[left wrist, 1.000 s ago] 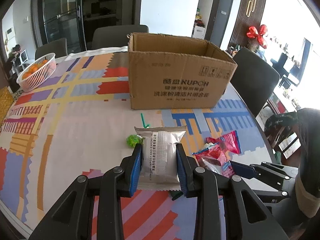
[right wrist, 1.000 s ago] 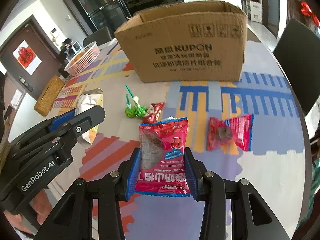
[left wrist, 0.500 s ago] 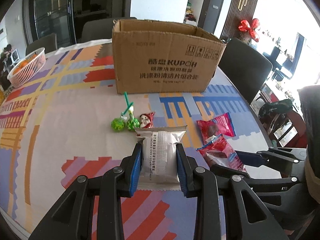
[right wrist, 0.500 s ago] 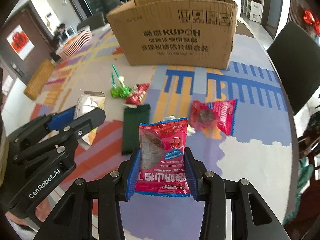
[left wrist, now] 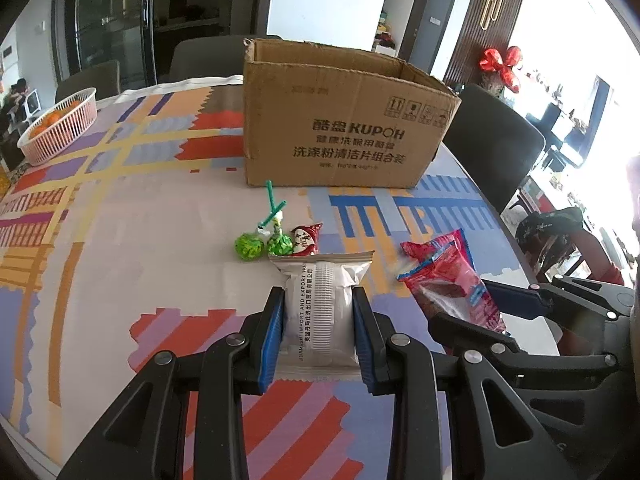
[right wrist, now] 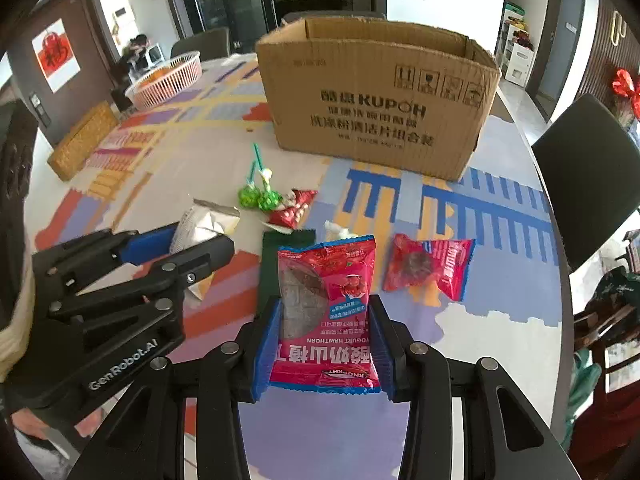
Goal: Organize snacks
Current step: 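Lift both held snacks and carry them toward the cardboard box, then lower both held snacks into the box and open both tools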
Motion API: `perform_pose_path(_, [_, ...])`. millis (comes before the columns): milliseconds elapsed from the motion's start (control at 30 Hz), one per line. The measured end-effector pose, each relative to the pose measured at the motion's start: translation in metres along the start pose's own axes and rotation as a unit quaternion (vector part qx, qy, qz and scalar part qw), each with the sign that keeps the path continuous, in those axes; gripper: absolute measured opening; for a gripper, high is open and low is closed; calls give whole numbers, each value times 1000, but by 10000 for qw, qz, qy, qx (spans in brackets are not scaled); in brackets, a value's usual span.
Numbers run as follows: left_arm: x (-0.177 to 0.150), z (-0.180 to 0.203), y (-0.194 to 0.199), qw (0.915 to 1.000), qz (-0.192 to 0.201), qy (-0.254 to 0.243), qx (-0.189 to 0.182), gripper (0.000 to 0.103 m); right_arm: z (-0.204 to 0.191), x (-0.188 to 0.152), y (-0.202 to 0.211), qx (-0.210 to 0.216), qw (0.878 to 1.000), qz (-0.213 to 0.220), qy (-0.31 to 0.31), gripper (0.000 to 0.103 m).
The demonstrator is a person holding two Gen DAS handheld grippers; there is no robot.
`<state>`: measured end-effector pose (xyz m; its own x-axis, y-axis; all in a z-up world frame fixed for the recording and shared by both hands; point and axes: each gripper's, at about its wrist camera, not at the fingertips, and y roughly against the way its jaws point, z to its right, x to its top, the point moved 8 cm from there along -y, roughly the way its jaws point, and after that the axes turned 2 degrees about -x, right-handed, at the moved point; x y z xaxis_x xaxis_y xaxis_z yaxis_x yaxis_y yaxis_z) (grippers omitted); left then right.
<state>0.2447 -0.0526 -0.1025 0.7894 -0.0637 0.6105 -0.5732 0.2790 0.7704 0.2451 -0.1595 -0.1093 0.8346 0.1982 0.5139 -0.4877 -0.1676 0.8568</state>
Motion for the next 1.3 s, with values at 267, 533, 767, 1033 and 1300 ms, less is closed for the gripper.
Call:
perform_pose_path(267, [8, -1, 5, 10000, 90, -24, -7, 33, 2, 8, 5, -54, 9999, 111, -30, 43])
perform_pose_path(533, [41, 4, 12, 9994, 296, -150, -11, 33, 11, 32, 20, -142, 9989, 425, -123, 43])
perform_pose_path(767, [87, 11, 13, 9985, 415, -363, -40, 33, 31, 74, 35, -275, 9952, 883, -323, 43])
perform_pose_path(1033, [155, 18, 15, 9962, 618, -617, 24, 33, 53, 130, 45, -279, 9893, 1293, -622, 43])
perform_pose_path(1300, [206, 22, 1, 9946, 614, -834, 64, 33, 74, 181, 42, -230, 9868, 1428, -728, 43])
